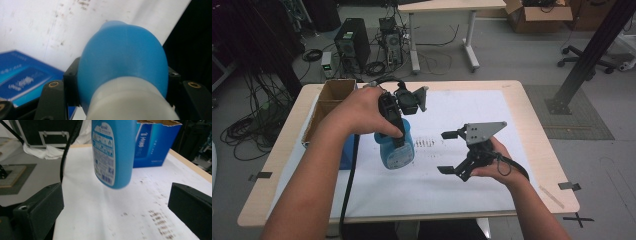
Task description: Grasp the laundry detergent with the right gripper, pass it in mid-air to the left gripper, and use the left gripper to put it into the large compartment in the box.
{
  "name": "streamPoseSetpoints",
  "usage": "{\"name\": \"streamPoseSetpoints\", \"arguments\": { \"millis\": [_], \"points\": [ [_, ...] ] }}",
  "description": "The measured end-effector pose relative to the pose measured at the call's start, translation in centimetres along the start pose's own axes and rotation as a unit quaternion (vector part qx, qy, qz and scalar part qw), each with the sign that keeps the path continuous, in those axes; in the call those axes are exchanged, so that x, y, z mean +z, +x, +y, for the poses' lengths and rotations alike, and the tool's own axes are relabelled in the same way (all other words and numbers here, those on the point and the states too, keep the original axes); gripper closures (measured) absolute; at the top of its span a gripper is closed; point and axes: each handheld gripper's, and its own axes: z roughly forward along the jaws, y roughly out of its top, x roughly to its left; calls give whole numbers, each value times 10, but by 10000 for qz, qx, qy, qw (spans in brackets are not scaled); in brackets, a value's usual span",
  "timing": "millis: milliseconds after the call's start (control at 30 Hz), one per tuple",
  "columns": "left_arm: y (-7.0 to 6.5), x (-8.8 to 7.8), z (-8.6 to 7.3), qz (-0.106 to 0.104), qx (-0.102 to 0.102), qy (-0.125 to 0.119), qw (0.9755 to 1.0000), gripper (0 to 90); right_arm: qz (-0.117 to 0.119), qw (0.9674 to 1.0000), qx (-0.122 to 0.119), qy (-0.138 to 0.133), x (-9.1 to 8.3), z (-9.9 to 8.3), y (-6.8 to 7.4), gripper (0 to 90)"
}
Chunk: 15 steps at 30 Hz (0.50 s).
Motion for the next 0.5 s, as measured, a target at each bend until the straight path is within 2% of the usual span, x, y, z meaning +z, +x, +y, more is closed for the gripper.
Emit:
{"name": "streamPoseSetpoints", "arguments": {
  "millis": [67,100,133,167,267,367,500],
  "points": [
    [3,-1,1,-8,-302,-22,9995,379,-64,9998,-95,180,-5,1,-3,0],
    [4,-2,1,-8,-387,32,9992,379,-105,9995,-126,286,-8,2,-4,1],
    [7,-3,1,-21,-692,24,9976,379,-117,9992,-133,352,-10,2,-5,3],
    [10,-4,1,-29,-821,-13,9966,379,-138,9987,-163,459,-13,3,-7,3],
    [16,-8,-1,10,-1085,-56,9941,379,-232,9974,-196,652,-19,4,-10,3],
    [20,-13,-2,82,-1270,2,9919,379,-300,9957,-170,862,-25,4,-15,4],
    [24,-15,0,-40,-1454,155,9892,380,-333,9917,-227,1219,-29,3,-19,10]
  ]
}}
